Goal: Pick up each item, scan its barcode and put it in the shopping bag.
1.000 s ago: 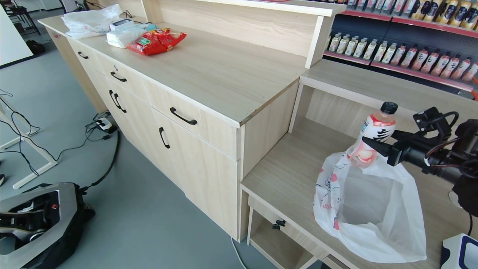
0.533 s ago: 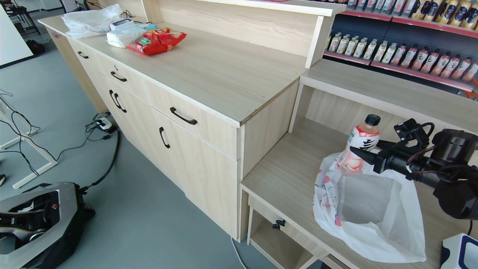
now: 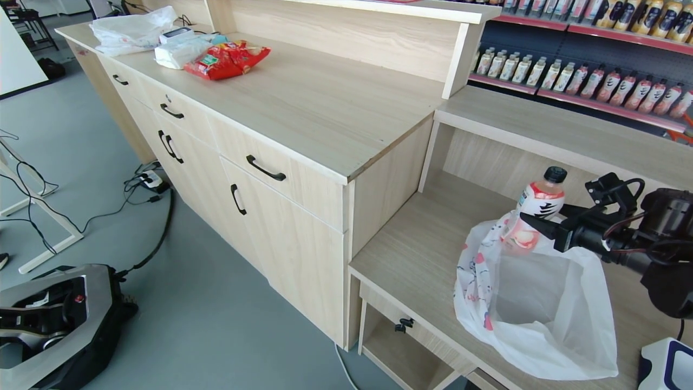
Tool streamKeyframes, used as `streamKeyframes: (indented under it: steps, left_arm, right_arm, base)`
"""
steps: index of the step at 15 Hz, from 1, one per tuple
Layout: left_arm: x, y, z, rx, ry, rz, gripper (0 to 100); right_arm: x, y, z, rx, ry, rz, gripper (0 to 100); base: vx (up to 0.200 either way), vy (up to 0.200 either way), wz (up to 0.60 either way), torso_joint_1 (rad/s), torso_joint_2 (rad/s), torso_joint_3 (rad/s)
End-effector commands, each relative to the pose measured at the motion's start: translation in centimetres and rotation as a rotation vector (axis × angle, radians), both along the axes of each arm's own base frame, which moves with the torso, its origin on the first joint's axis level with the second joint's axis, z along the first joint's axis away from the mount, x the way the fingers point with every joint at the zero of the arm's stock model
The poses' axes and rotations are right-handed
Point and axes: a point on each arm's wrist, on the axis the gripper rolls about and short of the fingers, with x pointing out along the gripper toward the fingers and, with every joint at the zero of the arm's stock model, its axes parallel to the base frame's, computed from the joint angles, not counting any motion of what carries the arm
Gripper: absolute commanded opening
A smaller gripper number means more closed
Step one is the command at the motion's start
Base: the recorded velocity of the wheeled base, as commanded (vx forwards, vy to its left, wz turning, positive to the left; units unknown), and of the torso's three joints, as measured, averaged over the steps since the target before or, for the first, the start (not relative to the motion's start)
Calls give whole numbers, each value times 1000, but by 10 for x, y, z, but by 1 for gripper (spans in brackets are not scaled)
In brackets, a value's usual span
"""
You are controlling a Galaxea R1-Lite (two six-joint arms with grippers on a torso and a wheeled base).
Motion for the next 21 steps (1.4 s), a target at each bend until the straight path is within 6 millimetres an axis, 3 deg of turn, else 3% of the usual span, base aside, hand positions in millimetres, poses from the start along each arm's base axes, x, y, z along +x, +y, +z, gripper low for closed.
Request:
streamKeyframes:
  steps: [1, 12, 21]
  left_arm:
    - [0, 0, 0, 0, -1, 1, 100]
    - [0, 0, 0, 0, -1, 2, 100]
    - [0, 0, 0, 0, -1, 1, 100]
  right_arm:
    - [-2, -4, 2, -10, -9, -14, 0]
    - [12, -14, -35, -35, 45, -26, 0]
    - [17, -16, -44, -38, 58, -26, 0]
  base:
    - [0, 0, 0, 0, 0, 0]
    - [0, 0, 0, 0, 0, 0]
    - [0, 0, 0, 0, 0, 0]
